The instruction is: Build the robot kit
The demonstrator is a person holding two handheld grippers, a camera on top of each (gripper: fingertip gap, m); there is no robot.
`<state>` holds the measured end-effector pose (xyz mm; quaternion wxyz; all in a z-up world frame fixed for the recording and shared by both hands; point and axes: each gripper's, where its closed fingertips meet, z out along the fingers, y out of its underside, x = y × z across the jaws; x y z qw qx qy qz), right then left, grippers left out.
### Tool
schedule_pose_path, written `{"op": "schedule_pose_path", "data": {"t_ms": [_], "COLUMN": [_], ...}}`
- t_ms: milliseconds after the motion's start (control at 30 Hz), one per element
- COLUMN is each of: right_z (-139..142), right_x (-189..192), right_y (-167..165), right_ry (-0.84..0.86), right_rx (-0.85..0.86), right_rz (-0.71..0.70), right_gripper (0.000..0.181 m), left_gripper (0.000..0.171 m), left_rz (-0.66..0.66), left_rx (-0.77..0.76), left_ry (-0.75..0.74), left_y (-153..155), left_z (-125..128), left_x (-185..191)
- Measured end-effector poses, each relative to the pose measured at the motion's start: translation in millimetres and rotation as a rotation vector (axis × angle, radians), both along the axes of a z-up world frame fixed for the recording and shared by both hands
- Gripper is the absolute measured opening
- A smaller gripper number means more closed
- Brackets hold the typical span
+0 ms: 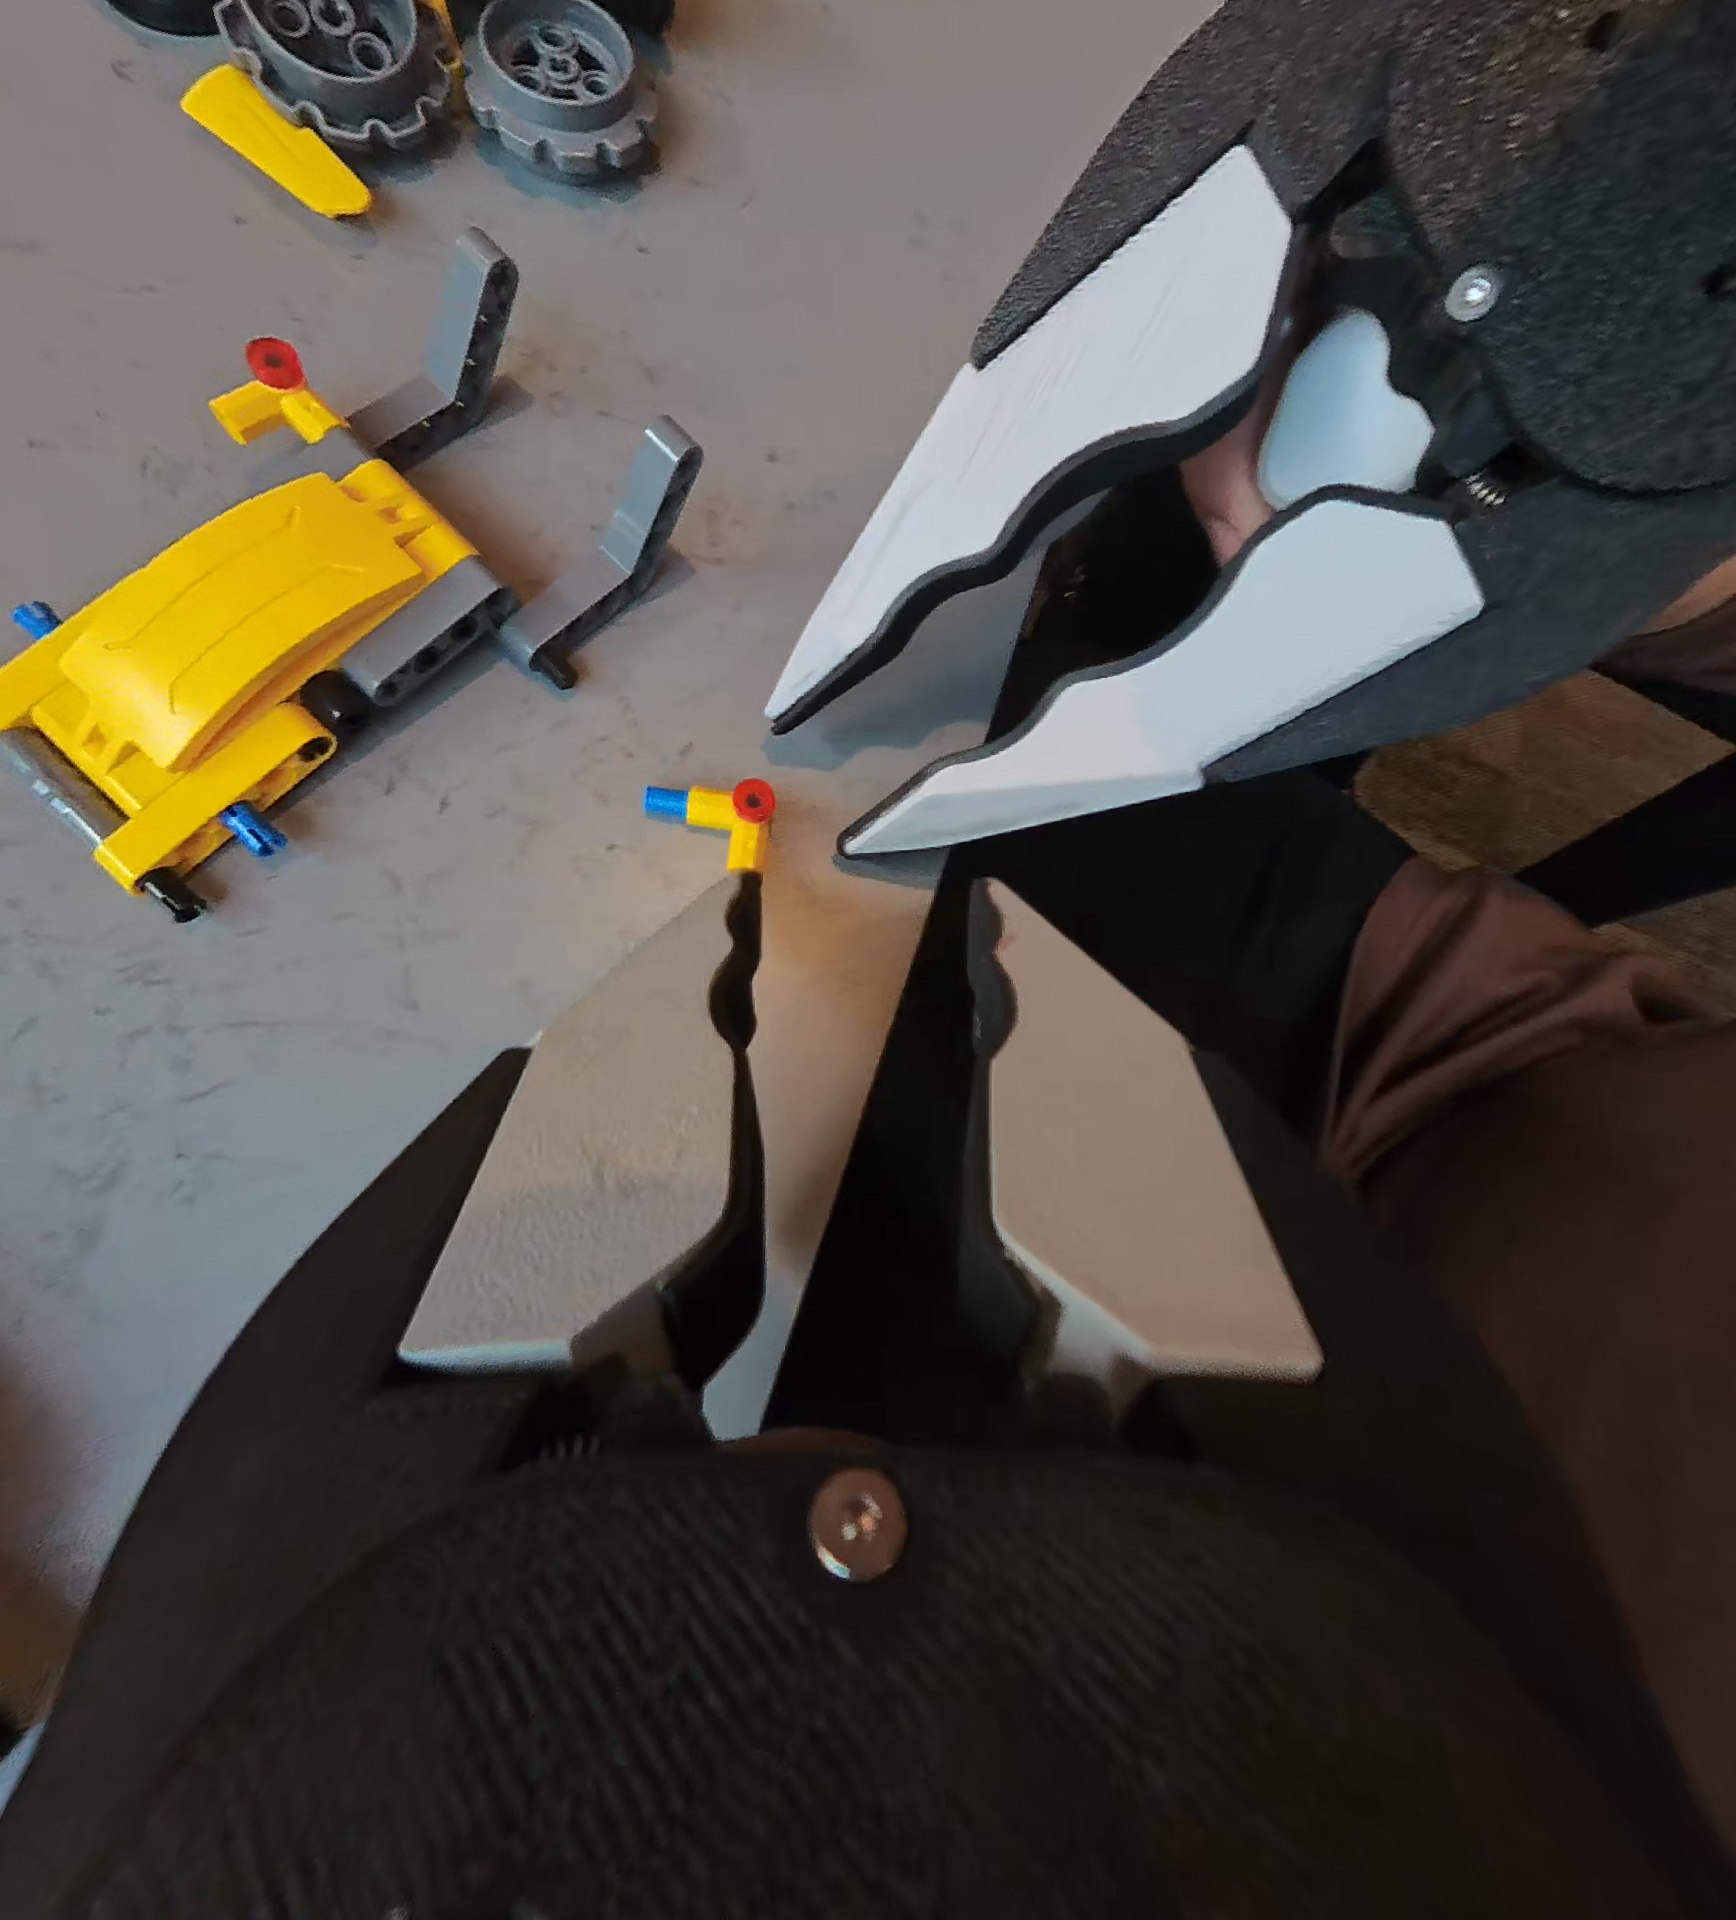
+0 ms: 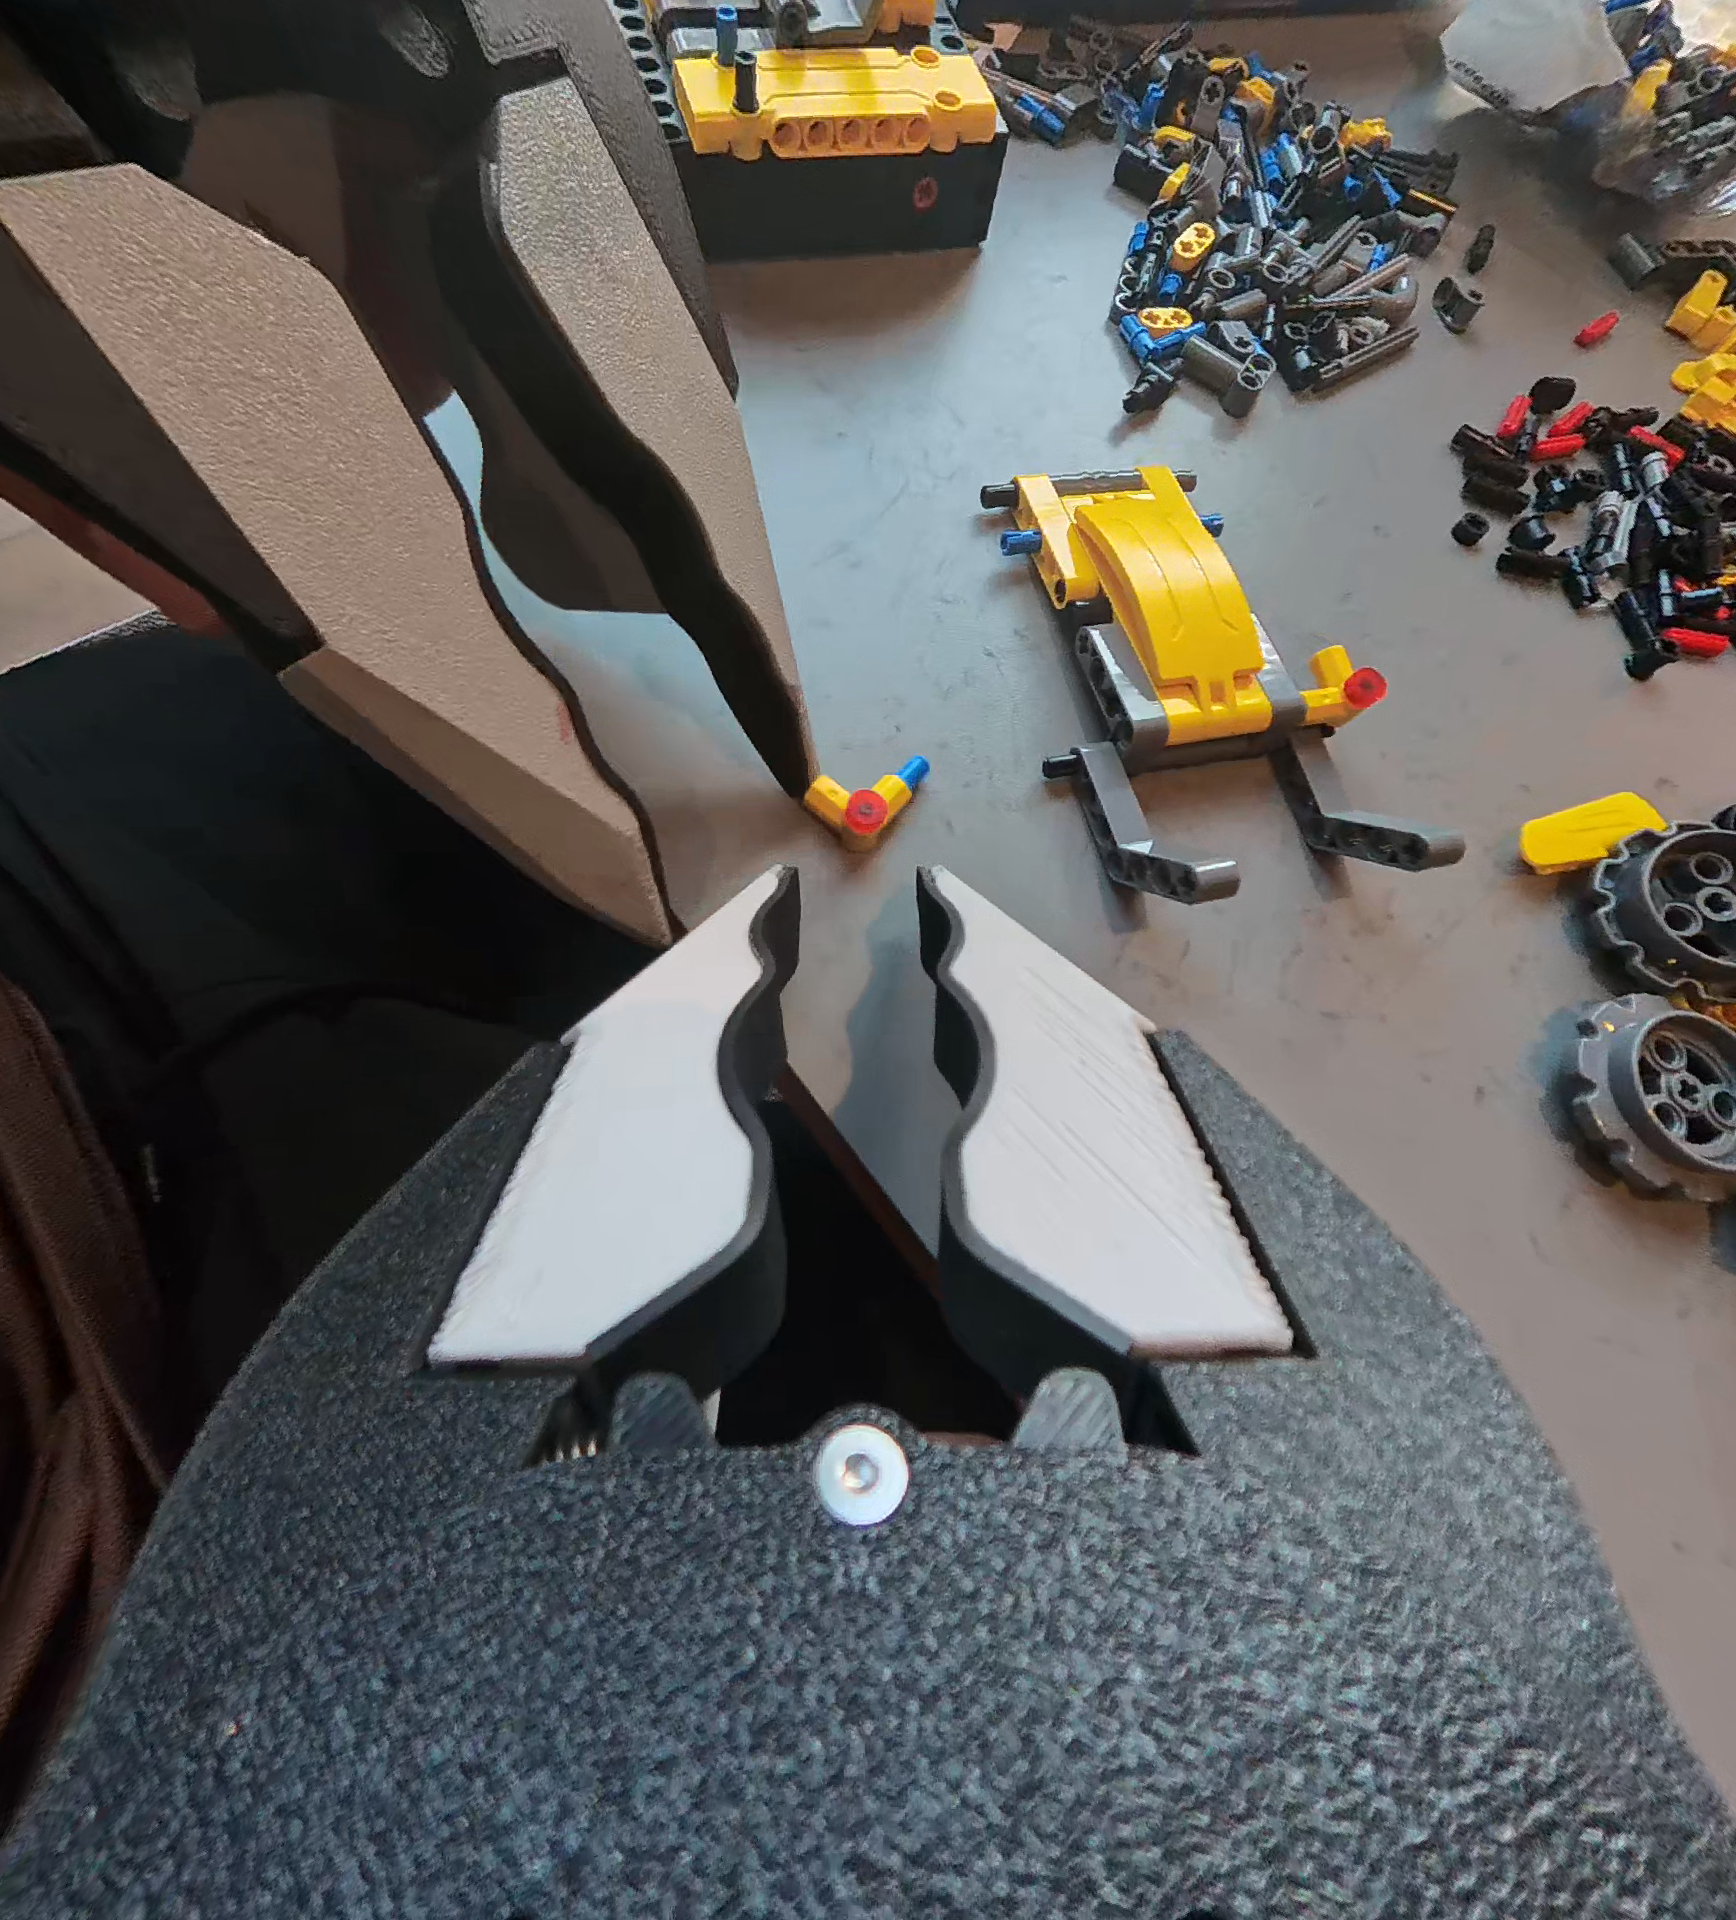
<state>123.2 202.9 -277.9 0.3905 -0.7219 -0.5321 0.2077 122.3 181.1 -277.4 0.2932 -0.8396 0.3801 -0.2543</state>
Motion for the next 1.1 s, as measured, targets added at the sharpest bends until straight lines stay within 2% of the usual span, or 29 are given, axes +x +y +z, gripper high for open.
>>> {"op": "schedule_pose_path", "data": {"t_ms": [100, 200, 300, 433, 600, 733, 800, 833, 900, 1000, 1100], "right_z": [-0.5, 3.8, 8.7, 10.2, 3.5, 0.7, 0.7, 0.5, -2.5, 1.1, 7.3], "right_x": [0.9, 1.0, 2.8, 10.7, 18.6, 17.2, 15.5, 15.2, 17.7, 25.5, 27.1], "right_y": [0.0, 0.1, 0.9, 0.6, -5.7, -8.7, -10.4, -10.6, -10.2, -2.7, -4.4], "right_ry": [-0.002, -0.021, -0.051, -0.066, -0.076, -0.09, -0.089, -0.091, -0.12, -0.156, -0.141], "right_rx": [0.004, 0.059, 0.12, 0.111, 0.049, 0.048, 0.05, 0.052, 0.044, 0.055, 0.051], "right_rz": [0.004, 0.042, 0.08, 0.092, 0.122, 0.141, 0.163, 0.173, 0.187, 0.159, 0.157], "right_gripper": [0.022, 0.022, 0.015, 0.014, 0.009, 0.009, 0.009, 0.009, 0.005, 0.004, 0.004], "left_gripper": [0.037, 0.042, 0.048, 0.061, 0.066, 0.067, 0.061, 0.059, 0.052, 0.054, 0.056], "left_rz": [0.012, -0.001, -0.023, -0.148, -0.31, -0.425, -0.444, -0.429, -0.313, -0.119, -0.101], "left_rx": [-0.001, 0.055, 0.176, 0.287, 0.254, 0.17, 0.144, 0.127, 0.067, -0.038, -0.054], "left_ry": [0.007, 0.089, 0.234, 0.287, 0.43, 0.467, 0.427, 0.429, 0.43, 0.351, 0.216], "left_y": [2.1, 9.8, 36.7, 76.4, 108.5, 104.9, 104.6, 105.6, 107.1, 95.7, 74.9], "left_z": [0.1, 3.0, 18.1, 41.7, 17.5, -4.0, -3.9, -5.5, -6.4, -6.6, -2.8], "left_x": [-4.4, -20.9, -46.8, -53.2, -55.4, -49.8, -44.1, -44.3, -46.0, -40.0, -24.1]}}
